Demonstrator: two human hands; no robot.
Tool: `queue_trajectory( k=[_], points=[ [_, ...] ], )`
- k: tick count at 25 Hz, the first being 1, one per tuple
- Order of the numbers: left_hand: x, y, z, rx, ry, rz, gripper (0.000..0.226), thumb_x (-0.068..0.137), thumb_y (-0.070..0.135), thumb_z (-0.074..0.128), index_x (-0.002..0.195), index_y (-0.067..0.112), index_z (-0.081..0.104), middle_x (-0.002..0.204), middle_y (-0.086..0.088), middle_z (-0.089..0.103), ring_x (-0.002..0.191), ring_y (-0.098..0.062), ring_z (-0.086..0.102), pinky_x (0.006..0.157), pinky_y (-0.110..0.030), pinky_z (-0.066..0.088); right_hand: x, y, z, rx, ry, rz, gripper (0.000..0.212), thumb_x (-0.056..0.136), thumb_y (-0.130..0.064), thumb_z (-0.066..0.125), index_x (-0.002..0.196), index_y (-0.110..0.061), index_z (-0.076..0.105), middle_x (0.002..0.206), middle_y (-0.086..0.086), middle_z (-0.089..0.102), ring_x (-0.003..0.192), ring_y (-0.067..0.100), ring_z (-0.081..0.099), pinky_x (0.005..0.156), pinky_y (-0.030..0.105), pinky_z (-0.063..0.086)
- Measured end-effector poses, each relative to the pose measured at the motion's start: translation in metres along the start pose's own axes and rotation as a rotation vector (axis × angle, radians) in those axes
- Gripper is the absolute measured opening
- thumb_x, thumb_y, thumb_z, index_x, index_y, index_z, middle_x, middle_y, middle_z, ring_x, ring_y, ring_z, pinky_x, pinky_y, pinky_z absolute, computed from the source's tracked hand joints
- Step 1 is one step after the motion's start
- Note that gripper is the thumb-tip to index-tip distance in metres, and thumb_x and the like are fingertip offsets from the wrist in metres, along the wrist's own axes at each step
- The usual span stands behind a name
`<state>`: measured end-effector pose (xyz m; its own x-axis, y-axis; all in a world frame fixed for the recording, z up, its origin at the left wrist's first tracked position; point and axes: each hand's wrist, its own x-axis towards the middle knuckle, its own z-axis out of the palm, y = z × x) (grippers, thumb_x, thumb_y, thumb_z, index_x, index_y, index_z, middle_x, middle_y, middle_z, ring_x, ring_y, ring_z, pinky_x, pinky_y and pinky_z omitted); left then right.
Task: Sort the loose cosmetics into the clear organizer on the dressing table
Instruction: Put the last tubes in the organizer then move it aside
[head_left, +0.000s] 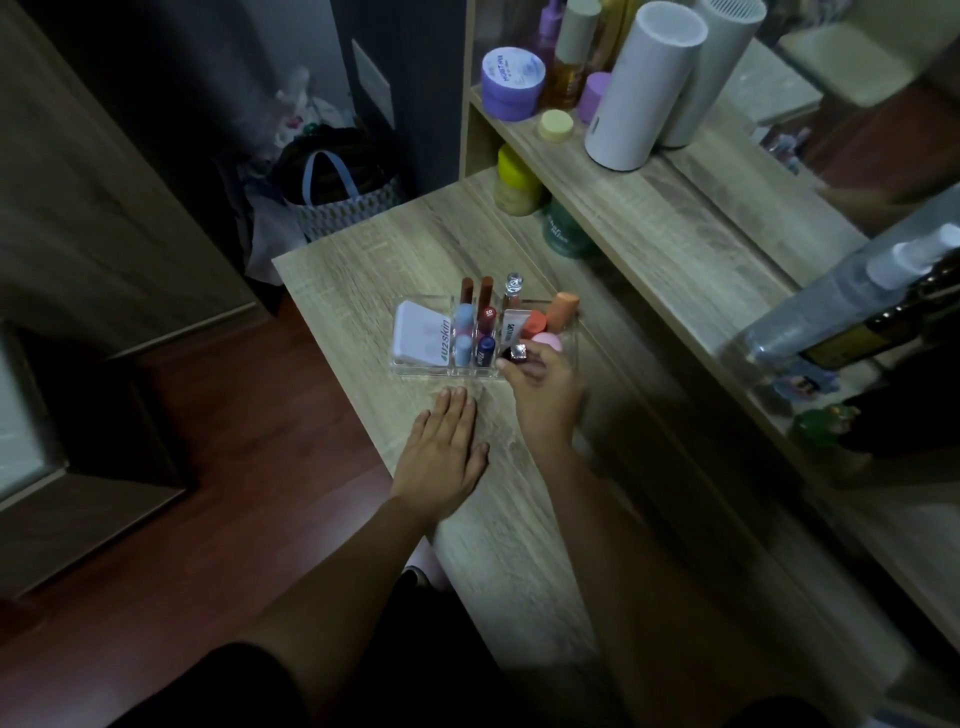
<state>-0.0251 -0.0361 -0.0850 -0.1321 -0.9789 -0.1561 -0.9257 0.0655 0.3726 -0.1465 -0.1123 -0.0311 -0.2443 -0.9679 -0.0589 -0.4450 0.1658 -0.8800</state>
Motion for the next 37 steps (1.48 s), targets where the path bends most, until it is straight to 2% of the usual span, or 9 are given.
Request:
queue_trajectory(
  k=[5,10,14,22,25,28,31,34,37],
  points=[
    [0.000,0.000,0.000,0.001,0.007,-0.004,0.062,0.097,0.041,0.031,0.148,0.012,0.011,0.160,-0.008,0.010,0.148,-0.022,0.003,0.120,-0.037,0.006,0.003,-0.001,0.002,-0.125,0.011,-0.036,0.033,0.082,-0.008,0.068,0.114,-0.009,0.064,0.106,0.010,0.072,0.091,0.010,0.065,0.059,-0.007,0.036],
    [0.000,0.000,0.000,0.003,0.004,0.003,0.062,0.097,0.041,0.031,0.149,0.012,0.011,0.160,-0.008,0.010,0.148,-0.022,0.003,0.119,-0.037,0.006,0.002,-0.003,0.000,-0.147,-0.004,-0.045,0.036,0.083,-0.006,0.066,0.119,-0.008,0.061,0.111,0.011,0.070,0.099,0.014,0.065,0.077,0.009,0.043],
    [0.001,0.001,-0.001,-0.018,0.003,-0.002,0.061,0.098,0.040,0.031,0.149,0.012,0.011,0.160,-0.008,0.010,0.148,-0.022,0.002,0.120,-0.038,0.006,0.003,-0.003,-0.001,-0.145,-0.020,-0.033,0.037,0.084,-0.005,0.065,0.120,-0.007,0.060,0.111,0.011,0.070,0.099,0.015,0.066,0.069,-0.001,0.035],
    [0.002,0.001,-0.003,-0.053,0.017,0.012,0.059,0.098,0.037,0.034,0.148,0.011,0.017,0.159,-0.009,0.015,0.148,-0.023,0.007,0.119,-0.039,0.012,0.003,0.000,0.001,-0.118,-0.044,-0.024,0.041,0.083,-0.005,0.066,0.123,-0.006,0.058,0.112,0.013,0.070,0.099,0.015,0.066,0.080,0.012,0.044],
    [0.000,0.002,-0.014,-0.283,0.192,-0.018,0.045,0.093,0.022,0.051,0.132,0.000,0.045,0.142,-0.022,0.043,0.135,-0.035,0.036,0.112,-0.032,0.025,0.003,0.005,0.000,-0.102,-0.079,-0.014,0.049,0.079,-0.004,0.069,0.126,-0.009,0.056,0.111,0.012,0.069,0.096,0.015,0.066,0.076,0.009,0.044],
    [-0.001,-0.006,-0.028,-0.503,0.507,-0.325,0.028,0.084,0.008,0.062,0.107,-0.004,0.053,0.110,-0.026,0.054,0.105,-0.040,0.050,0.091,-0.027,0.033,-0.001,0.018,-0.002,-0.284,0.012,-0.064,0.059,0.076,-0.003,0.069,0.130,-0.017,0.052,0.124,0.008,0.059,0.108,0.020,0.059,0.085,0.016,0.040],
    [0.010,-0.025,-0.041,-0.605,0.499,-0.535,0.059,0.077,0.015,0.072,0.124,-0.005,0.043,0.123,-0.026,0.049,0.118,-0.038,0.044,0.103,-0.040,0.036,0.004,0.035,-0.008,-0.393,0.007,-0.064,0.079,0.069,-0.016,0.075,0.137,-0.020,0.037,0.136,0.006,0.047,0.125,0.023,0.044,0.104,0.036,0.040],
    [0.030,-0.045,-0.054,-0.629,0.340,-0.461,0.090,0.067,0.029,0.081,0.136,0.000,0.031,0.135,-0.020,0.048,0.126,-0.034,0.043,0.107,-0.048,0.039,0.020,0.045,-0.015,-0.328,-0.068,-0.037,0.096,0.062,-0.026,0.082,0.141,-0.014,0.030,0.142,0.010,0.043,0.134,0.026,0.037,0.112,0.047,0.032],
    [0.048,-0.057,-0.066,-0.588,0.234,-0.358,0.094,0.061,0.038,0.085,0.131,0.004,0.032,0.125,-0.016,0.055,0.115,-0.031,0.054,0.094,-0.047,0.049,0.032,0.049,-0.020,-0.216,-0.123,0.056,0.105,0.059,-0.026,0.084,0.144,-0.019,0.022,0.145,0.010,0.039,0.134,0.028,0.037,0.108,0.052,0.037]
  ],
)
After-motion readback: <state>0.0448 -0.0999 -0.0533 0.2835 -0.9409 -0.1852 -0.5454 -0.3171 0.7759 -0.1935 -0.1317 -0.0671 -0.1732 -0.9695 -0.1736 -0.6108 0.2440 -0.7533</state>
